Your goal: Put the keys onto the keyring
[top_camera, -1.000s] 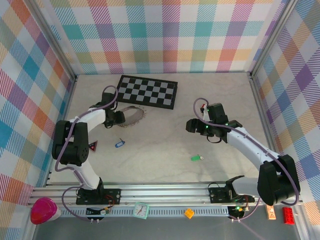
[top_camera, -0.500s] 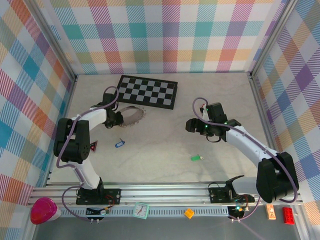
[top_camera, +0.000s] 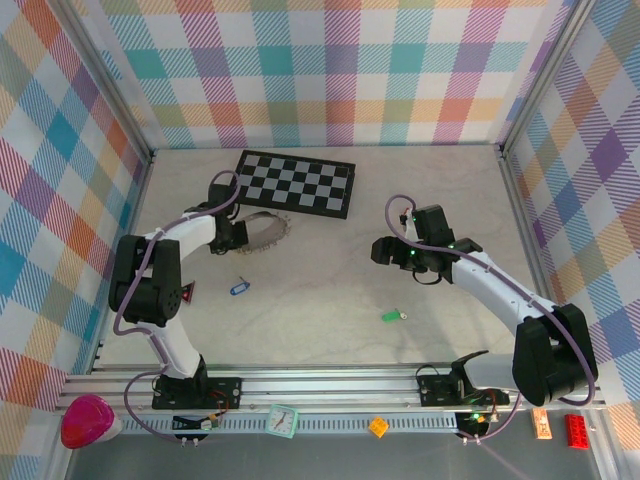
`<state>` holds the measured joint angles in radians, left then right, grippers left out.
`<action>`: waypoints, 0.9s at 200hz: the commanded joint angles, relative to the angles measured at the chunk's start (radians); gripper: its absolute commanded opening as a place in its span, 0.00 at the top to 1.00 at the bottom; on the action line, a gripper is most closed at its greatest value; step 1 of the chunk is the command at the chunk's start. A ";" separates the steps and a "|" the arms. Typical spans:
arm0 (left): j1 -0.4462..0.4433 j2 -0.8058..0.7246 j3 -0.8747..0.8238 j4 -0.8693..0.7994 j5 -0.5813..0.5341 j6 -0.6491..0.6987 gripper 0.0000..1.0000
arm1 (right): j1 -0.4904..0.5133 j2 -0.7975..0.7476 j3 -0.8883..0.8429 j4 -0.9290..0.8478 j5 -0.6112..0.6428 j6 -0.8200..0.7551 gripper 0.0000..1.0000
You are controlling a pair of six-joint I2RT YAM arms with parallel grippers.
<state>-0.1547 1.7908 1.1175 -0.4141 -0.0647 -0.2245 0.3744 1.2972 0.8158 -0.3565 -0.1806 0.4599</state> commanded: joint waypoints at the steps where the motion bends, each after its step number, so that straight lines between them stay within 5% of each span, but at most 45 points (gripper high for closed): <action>1: -0.043 -0.073 -0.008 -0.011 0.007 -0.059 1.00 | 0.007 -0.007 0.036 0.001 -0.001 -0.009 0.23; 48: -0.170 -0.205 -0.174 0.122 0.001 -0.263 1.00 | 0.007 -0.031 0.027 -0.009 0.010 -0.017 0.23; 124: -0.530 -0.243 -0.260 0.233 -0.171 -0.563 1.00 | 0.008 -0.061 0.023 -0.047 0.017 -0.031 0.23; 153: -0.573 -0.301 -0.256 0.198 -0.264 -0.601 1.00 | 0.013 -0.062 0.043 -0.078 0.012 -0.044 0.23; 180: -0.558 -0.383 -0.203 0.034 -0.411 -0.505 0.58 | 0.022 -0.055 0.055 -0.088 0.006 -0.049 0.23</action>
<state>-0.7315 1.4925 0.8684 -0.2455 -0.3054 -0.7647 0.3843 1.2545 0.8307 -0.4141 -0.1658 0.4309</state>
